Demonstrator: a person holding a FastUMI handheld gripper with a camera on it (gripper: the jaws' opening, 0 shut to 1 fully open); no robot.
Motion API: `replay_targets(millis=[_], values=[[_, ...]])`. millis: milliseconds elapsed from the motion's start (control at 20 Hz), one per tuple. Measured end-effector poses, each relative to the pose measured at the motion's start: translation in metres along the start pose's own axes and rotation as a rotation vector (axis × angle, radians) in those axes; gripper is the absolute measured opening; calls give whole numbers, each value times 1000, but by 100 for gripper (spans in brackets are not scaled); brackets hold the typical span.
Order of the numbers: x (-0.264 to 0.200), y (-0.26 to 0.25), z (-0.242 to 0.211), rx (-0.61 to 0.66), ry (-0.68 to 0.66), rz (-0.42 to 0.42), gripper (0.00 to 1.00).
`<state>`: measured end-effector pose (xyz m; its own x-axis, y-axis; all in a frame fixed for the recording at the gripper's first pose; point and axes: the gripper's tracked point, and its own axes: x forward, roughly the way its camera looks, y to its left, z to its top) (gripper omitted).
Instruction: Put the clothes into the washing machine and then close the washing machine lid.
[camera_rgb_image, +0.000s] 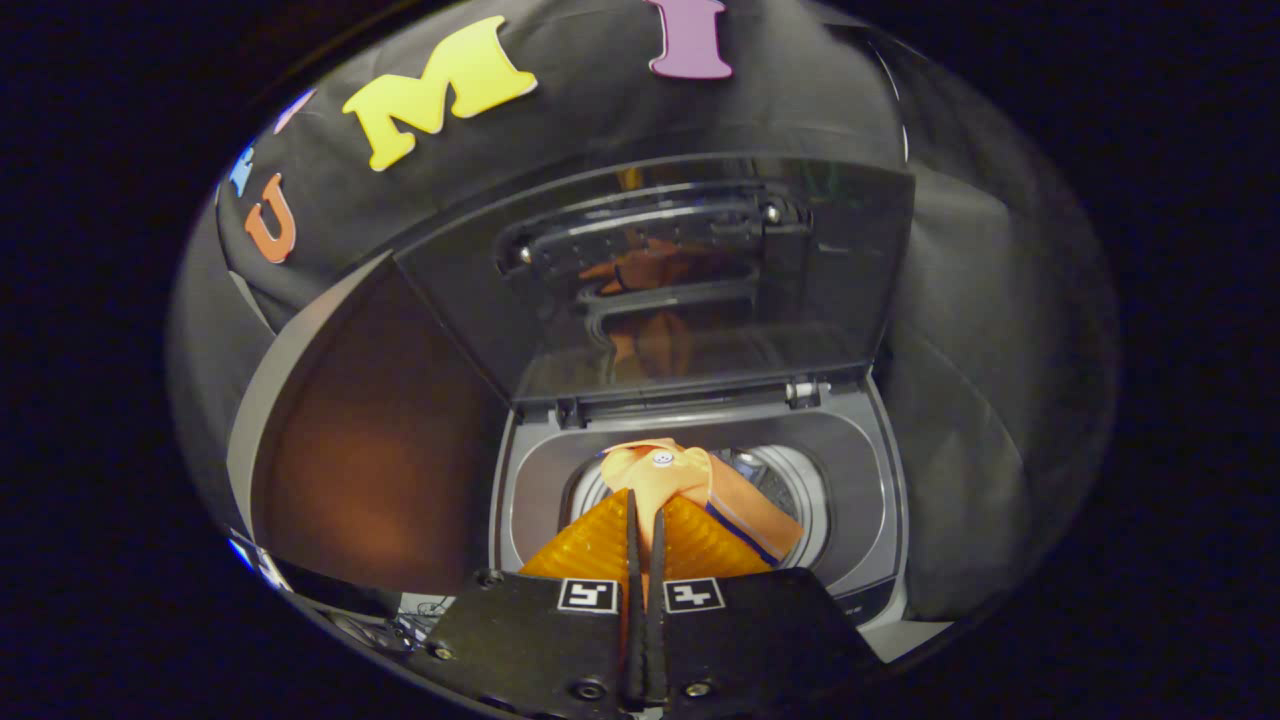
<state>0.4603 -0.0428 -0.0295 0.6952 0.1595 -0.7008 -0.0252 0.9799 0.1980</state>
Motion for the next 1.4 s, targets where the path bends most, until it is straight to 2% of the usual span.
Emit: replay_targets(millis=[600, 700, 750, 950, 1050, 1400], values=[[9, -13, -8, 35, 43, -72, 6], [6, -10, -6, 19, 30, -67, 12], [6, -11, -4, 4, 14, -70, 19], [0, -13, -1, -37, -15, -102, 91], [-2, -14, -4, -42, -14, -112, 88], [-16, -16, -2, -54, -46, -126, 88]])
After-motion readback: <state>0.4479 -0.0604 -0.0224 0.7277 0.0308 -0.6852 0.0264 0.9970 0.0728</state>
